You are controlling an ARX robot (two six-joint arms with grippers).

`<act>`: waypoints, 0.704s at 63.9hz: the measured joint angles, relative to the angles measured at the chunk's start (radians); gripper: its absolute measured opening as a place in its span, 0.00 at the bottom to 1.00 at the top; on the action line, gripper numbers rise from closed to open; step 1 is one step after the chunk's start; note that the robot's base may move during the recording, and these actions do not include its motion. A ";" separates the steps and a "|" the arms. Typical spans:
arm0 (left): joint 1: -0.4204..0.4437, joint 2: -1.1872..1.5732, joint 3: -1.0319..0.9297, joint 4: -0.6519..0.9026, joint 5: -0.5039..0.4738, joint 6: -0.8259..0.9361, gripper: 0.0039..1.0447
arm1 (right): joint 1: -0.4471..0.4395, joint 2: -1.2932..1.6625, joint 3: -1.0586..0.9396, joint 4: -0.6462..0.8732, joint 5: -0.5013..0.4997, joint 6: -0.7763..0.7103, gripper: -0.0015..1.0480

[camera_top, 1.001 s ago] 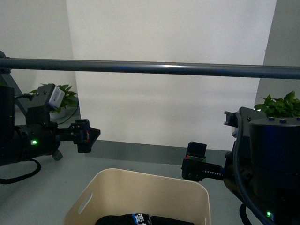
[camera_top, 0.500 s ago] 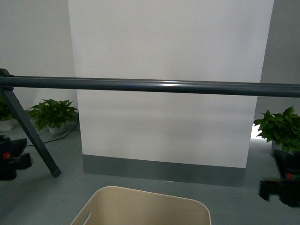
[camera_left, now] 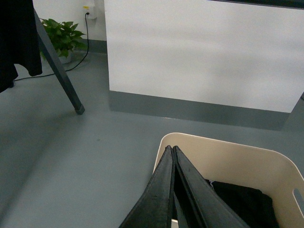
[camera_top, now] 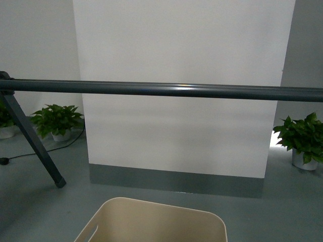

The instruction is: Move hamper under clothes hanger

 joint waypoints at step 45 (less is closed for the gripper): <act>0.000 -0.565 -0.169 -0.393 0.000 0.006 0.03 | -0.126 -0.563 -0.108 -0.443 -0.122 0.000 0.02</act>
